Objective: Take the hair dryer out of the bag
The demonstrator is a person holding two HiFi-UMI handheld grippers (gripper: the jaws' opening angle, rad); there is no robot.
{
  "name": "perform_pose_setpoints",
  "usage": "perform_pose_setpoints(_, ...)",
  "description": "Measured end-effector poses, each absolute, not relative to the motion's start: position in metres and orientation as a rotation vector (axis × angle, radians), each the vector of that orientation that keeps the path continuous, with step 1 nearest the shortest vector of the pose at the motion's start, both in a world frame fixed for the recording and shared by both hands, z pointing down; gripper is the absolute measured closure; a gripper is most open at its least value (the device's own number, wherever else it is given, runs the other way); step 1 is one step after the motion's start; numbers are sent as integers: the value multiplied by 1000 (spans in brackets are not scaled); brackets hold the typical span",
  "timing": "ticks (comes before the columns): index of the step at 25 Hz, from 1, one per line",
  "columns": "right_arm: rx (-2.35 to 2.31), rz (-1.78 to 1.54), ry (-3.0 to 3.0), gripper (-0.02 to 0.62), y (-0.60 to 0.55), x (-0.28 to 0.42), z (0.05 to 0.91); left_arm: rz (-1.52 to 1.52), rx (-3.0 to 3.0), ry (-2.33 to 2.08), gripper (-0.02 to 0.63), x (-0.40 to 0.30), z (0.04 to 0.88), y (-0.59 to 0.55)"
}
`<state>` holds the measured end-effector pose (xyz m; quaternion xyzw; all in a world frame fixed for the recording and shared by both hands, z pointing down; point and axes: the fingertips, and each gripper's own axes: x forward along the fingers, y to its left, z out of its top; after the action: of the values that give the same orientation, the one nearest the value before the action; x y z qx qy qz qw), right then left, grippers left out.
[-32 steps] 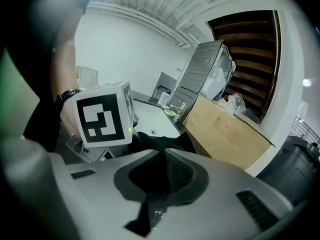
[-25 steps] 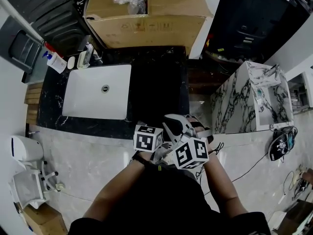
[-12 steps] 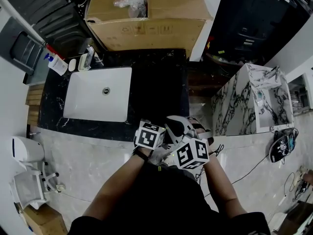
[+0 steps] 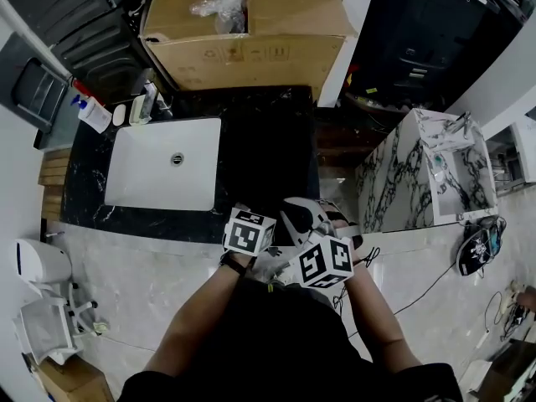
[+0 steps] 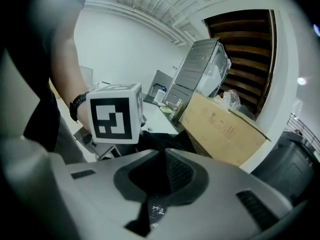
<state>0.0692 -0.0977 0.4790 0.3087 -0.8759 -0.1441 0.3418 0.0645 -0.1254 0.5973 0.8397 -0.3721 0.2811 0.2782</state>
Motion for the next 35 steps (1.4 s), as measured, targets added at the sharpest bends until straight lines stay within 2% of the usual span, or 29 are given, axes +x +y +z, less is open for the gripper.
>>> perform_pose_setpoints(35,1016,-341,-2191,562,-145,81,471,480,2303,-971,365,18,569,-87)
